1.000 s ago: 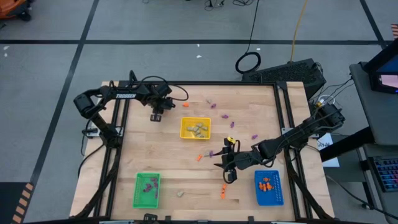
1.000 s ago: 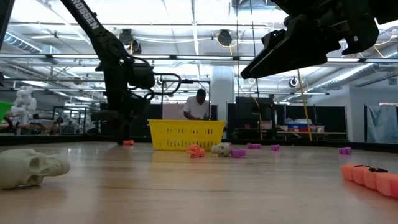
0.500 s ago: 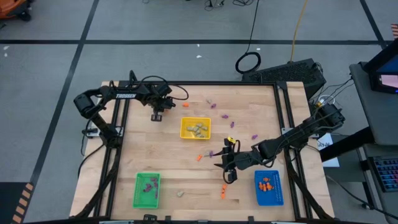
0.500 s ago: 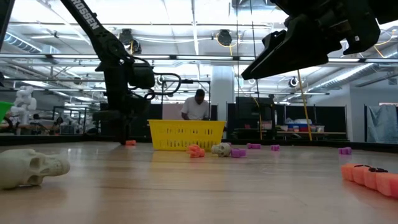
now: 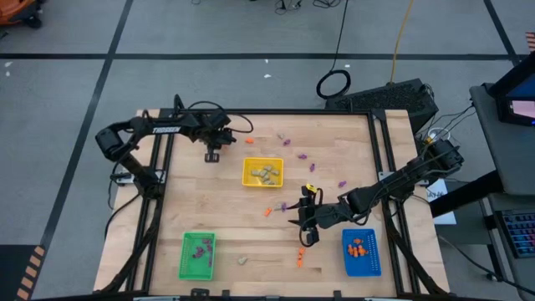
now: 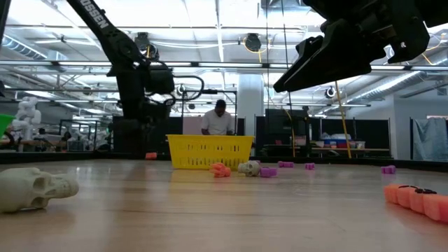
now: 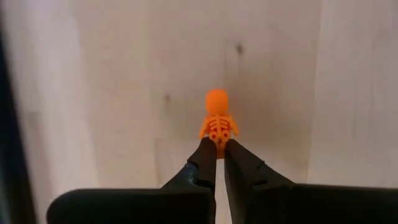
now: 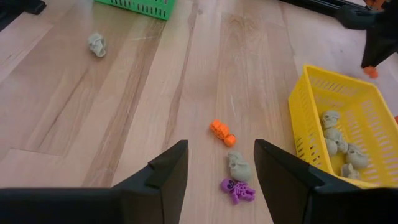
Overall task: Sort Halloween decoration
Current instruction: Put the orange skeleton toy in the blue basket
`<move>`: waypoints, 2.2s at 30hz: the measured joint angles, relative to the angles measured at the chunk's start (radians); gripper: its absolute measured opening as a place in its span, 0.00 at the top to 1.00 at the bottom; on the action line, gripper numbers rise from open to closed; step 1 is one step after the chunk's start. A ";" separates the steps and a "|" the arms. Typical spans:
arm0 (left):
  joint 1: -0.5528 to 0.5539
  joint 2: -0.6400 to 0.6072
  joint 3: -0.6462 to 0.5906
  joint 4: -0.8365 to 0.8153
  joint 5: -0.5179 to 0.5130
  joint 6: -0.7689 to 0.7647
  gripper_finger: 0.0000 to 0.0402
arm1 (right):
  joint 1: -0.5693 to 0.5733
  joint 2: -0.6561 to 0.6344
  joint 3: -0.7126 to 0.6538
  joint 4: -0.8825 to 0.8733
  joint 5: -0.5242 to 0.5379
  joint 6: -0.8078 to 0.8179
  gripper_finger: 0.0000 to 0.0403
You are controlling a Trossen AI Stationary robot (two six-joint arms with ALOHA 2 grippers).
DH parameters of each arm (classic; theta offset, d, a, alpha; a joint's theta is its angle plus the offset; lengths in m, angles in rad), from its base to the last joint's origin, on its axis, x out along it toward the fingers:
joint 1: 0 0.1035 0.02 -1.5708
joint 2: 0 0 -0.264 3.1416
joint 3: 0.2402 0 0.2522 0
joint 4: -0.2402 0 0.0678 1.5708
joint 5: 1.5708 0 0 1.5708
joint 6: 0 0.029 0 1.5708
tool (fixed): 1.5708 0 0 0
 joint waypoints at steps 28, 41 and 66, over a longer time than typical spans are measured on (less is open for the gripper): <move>-0.189 -0.513 0.000 0.108 0.220 -0.380 0.97 | -0.003 0.000 0.000 0.076 0.003 -0.016 0.58; -0.381 -0.514 -0.002 0.275 0.434 -0.460 0.97 | -0.003 0.000 0.000 0.160 0.158 -0.099 0.58; -0.603 -0.504 -0.182 0.790 0.341 -0.589 0.97 | -0.003 0.000 0.000 0.256 0.185 -0.105 0.58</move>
